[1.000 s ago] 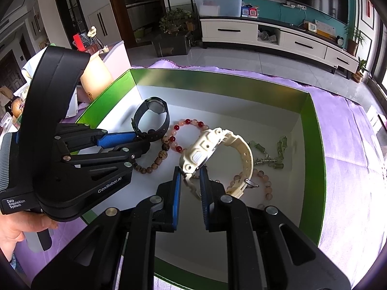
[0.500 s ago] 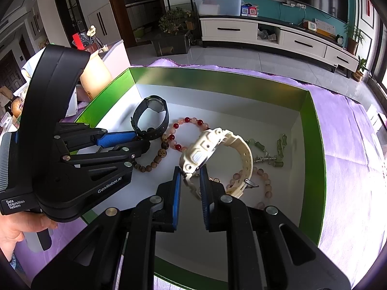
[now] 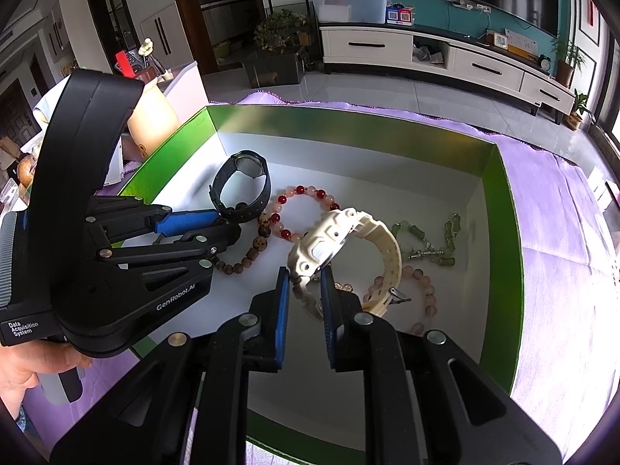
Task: Organize jewelry
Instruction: 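Lower cream watch and dark ring into the box and open both tools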
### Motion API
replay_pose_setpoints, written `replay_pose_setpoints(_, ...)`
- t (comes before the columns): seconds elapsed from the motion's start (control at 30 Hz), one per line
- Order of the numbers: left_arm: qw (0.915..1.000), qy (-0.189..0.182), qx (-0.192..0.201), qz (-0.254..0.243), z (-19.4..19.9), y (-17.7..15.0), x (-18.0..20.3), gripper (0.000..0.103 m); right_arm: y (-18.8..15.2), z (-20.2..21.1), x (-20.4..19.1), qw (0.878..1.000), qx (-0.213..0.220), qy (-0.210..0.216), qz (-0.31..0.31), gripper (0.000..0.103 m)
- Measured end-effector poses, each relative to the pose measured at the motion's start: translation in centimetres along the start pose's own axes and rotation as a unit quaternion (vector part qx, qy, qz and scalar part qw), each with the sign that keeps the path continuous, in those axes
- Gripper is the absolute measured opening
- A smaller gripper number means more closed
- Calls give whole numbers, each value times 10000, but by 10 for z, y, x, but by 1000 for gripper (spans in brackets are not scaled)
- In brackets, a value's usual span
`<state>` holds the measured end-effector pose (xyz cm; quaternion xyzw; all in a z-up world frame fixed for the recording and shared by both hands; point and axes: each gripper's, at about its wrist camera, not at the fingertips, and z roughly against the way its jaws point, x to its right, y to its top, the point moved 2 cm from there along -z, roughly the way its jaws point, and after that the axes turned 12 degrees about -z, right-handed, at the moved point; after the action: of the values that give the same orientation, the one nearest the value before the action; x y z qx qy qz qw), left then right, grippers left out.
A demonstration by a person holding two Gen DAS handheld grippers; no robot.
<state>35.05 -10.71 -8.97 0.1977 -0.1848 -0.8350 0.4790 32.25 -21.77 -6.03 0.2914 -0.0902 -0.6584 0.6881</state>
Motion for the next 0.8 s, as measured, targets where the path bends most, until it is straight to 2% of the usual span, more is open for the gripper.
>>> replay_pose_setpoints(0.8, 10000, -3, -26, 50, -2, -2, -2, 21, 5, 9, 1, 10000, 87, -17, -7, 17)
